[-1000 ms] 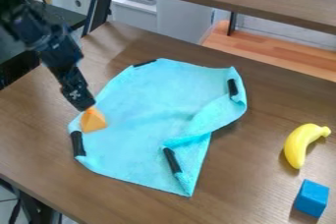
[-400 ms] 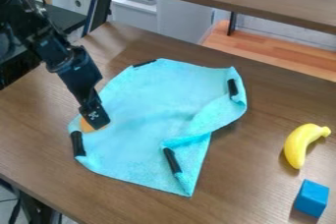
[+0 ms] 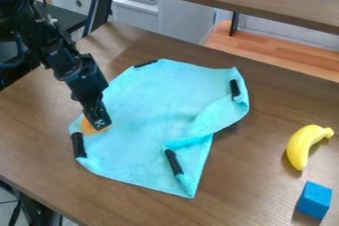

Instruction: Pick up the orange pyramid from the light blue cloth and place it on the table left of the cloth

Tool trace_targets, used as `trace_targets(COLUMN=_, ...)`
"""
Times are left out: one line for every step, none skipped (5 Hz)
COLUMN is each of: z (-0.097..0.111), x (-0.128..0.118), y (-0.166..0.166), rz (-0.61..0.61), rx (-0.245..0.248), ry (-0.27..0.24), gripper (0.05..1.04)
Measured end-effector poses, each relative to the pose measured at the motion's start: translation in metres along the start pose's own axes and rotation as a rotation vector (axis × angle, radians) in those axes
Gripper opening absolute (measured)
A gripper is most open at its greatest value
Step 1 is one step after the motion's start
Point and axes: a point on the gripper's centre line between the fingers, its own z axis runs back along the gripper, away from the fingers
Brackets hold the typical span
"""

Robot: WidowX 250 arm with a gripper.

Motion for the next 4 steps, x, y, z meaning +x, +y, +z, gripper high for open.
trace_targets(z=0.001, x=0.0, y=-0.004, rz=0.013, rx=-0.028, ry=0.001, gripper=0.492)
trace_targets(z=0.013, x=0.013, y=-0.002, rz=0.057, rx=-0.065, ry=-0.032, gripper=0.492)
trace_targets(z=0.029, x=0.024, y=0.021, rz=0.166, rx=-0.042, ry=-0.081, gripper=0.492)
trace_targets(z=0.044, x=0.025, y=0.057, rz=0.281, rx=0.039, ry=-0.118, gripper=0.492)
